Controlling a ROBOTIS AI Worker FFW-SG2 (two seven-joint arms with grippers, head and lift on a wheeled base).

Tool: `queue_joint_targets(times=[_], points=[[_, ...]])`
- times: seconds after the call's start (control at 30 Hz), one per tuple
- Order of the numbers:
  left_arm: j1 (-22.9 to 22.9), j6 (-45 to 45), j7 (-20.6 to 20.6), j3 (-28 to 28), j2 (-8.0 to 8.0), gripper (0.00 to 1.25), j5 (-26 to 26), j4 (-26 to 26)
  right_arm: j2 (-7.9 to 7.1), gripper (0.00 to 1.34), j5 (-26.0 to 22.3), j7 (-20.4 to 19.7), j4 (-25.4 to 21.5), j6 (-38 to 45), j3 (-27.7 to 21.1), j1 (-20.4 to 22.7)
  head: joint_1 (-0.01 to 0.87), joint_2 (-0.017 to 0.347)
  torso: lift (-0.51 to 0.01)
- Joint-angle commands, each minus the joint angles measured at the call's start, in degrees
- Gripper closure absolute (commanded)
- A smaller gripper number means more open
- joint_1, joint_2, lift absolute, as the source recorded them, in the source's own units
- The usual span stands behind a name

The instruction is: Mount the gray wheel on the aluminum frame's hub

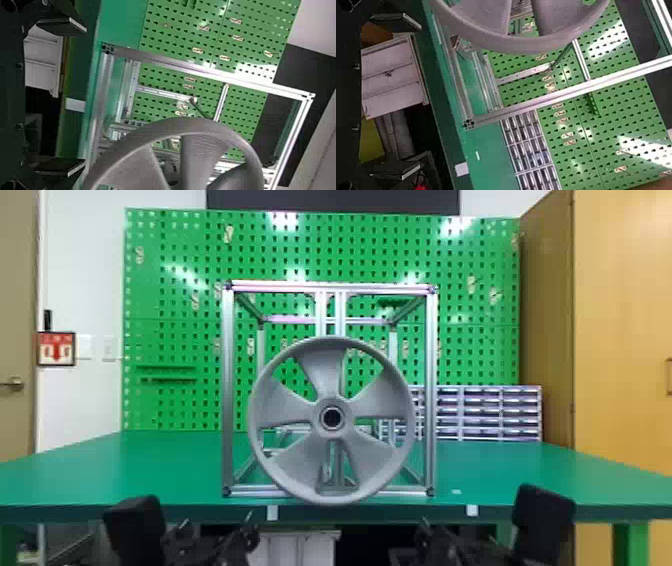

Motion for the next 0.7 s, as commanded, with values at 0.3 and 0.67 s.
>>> queue_joint_targets(times=[0.3,0.67], points=[[8.20,1.92,-7.18,4.71,0.42,0.13,-8.32,-1.57,-0.77,0.07,8.83,3.43,-0.06,-6.49,1.13,8.59,-0.005,0.006,-0.499],[13.38,0.87,-12.45,8.93,-0.90,0.13,-16.75,-1.57,-0.94,0.07,13.67,5.10,2.57,-13.96,2.36,14.83,-0.005,0.006,-0.499]])
